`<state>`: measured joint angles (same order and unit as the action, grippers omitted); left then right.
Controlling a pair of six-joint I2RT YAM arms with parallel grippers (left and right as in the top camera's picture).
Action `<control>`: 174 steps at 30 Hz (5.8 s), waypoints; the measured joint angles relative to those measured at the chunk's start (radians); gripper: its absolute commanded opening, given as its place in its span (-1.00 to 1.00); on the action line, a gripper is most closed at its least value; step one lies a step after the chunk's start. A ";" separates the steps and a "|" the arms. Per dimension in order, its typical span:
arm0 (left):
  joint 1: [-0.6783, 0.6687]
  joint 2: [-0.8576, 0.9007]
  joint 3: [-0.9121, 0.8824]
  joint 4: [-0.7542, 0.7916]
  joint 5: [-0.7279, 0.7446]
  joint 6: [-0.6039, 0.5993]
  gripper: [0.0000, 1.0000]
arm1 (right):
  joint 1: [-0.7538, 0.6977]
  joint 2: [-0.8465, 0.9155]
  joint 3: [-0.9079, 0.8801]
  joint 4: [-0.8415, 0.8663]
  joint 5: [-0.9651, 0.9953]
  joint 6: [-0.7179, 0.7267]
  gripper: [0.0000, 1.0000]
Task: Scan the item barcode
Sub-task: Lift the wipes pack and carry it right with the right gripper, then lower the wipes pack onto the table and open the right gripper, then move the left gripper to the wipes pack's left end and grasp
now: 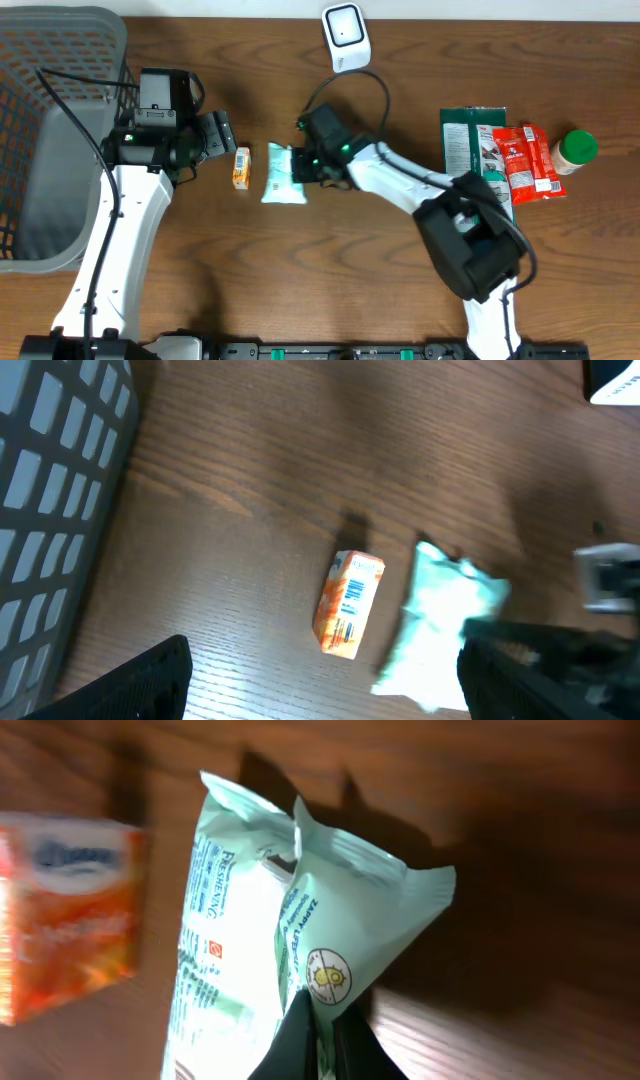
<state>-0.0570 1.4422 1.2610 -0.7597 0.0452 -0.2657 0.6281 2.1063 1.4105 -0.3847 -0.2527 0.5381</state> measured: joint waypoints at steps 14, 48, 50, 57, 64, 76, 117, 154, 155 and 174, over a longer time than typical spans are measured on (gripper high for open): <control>0.000 0.000 0.000 0.000 0.000 0.000 0.71 | -0.276 -0.196 -0.020 -0.438 0.155 -0.194 -0.98; 0.000 0.000 0.000 0.000 0.000 0.000 0.71 | -0.312 -0.197 -0.102 -0.292 0.103 -0.319 -0.81; 0.000 0.000 0.000 0.000 0.000 0.000 0.71 | -0.312 -0.196 -0.141 -0.237 0.113 -0.316 -0.83; 0.000 0.000 0.000 0.000 0.000 0.000 0.71 | -0.312 -0.195 -0.226 -0.117 0.121 -0.293 -0.78; 0.000 0.000 0.000 0.000 0.000 0.000 0.71 | -0.312 -0.203 -0.172 -0.174 0.117 -0.307 -0.55; 0.000 0.000 0.000 0.000 0.000 0.000 0.71 | -0.302 -0.376 -0.115 -0.467 0.048 -0.308 -0.97; 0.000 0.000 0.000 0.000 0.000 0.000 0.71 | -0.399 -0.454 -0.086 -0.537 0.016 -0.364 0.31; -0.543 0.427 0.000 0.283 0.377 0.000 -0.78 | -0.449 -0.254 -0.086 -0.529 -0.134 -0.454 0.18; -0.548 0.435 0.000 0.291 0.376 0.000 -0.78 | -0.453 -0.243 -0.086 -0.527 -0.141 -0.454 0.18; -0.558 0.549 0.000 0.412 0.376 0.000 -0.78 | -0.551 -0.198 -0.139 -0.418 -0.257 -0.460 0.16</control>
<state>-0.6147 1.9915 1.2610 -0.3477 0.4213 -0.2657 0.0769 1.9087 1.2713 -0.8024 -0.5098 0.0776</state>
